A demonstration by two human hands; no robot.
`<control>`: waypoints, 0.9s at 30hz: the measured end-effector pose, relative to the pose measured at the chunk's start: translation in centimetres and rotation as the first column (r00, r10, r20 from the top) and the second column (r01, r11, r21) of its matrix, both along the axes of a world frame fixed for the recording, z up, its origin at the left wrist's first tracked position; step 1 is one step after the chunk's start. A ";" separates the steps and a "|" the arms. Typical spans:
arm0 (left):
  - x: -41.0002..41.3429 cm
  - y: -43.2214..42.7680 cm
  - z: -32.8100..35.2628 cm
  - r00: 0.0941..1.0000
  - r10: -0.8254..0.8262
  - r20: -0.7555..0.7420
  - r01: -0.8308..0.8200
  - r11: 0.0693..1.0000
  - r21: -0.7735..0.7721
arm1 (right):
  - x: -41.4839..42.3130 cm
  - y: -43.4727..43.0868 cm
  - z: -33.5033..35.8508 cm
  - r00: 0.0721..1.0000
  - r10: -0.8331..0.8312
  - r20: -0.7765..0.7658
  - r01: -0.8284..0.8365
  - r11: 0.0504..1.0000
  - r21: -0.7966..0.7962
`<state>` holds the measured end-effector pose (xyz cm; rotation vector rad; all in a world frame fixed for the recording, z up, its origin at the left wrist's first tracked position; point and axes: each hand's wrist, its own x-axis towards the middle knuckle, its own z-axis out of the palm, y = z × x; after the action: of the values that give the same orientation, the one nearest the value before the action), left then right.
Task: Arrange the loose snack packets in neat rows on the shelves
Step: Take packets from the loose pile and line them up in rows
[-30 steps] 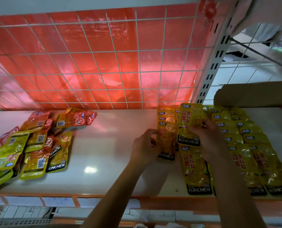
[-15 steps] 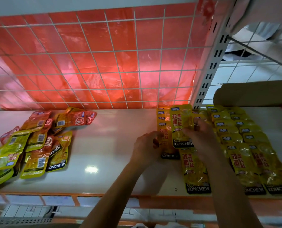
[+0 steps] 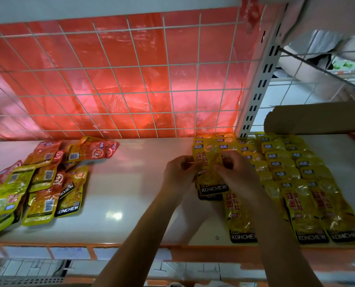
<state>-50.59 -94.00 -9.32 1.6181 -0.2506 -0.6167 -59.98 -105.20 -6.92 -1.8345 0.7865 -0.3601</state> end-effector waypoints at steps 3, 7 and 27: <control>0.2 1.0 -0.6 1.000 -0.002 0.001 0.002 0.998 0.060 | -0.5 -0.7 0.3 0.998 -0.041 -0.037 0.034 0.985 -0.169; 0.3 2.1 -1.0 0.987 -0.070 0.142 0.033 0.968 0.249 | -0.7 -1.1 0.3 0.996 -0.056 -0.072 0.034 0.960 -0.277; -1.5 1.8 -0.6 0.876 -0.251 0.412 -0.020 0.835 0.550 | 0.1 0.8 -0.3 0.980 0.059 -0.188 -0.142 0.871 -0.470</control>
<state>-52.08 -92.19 -9.91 2.3186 -0.5822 -0.3890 -59.83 -104.43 -7.22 -2.3939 0.7548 -0.3586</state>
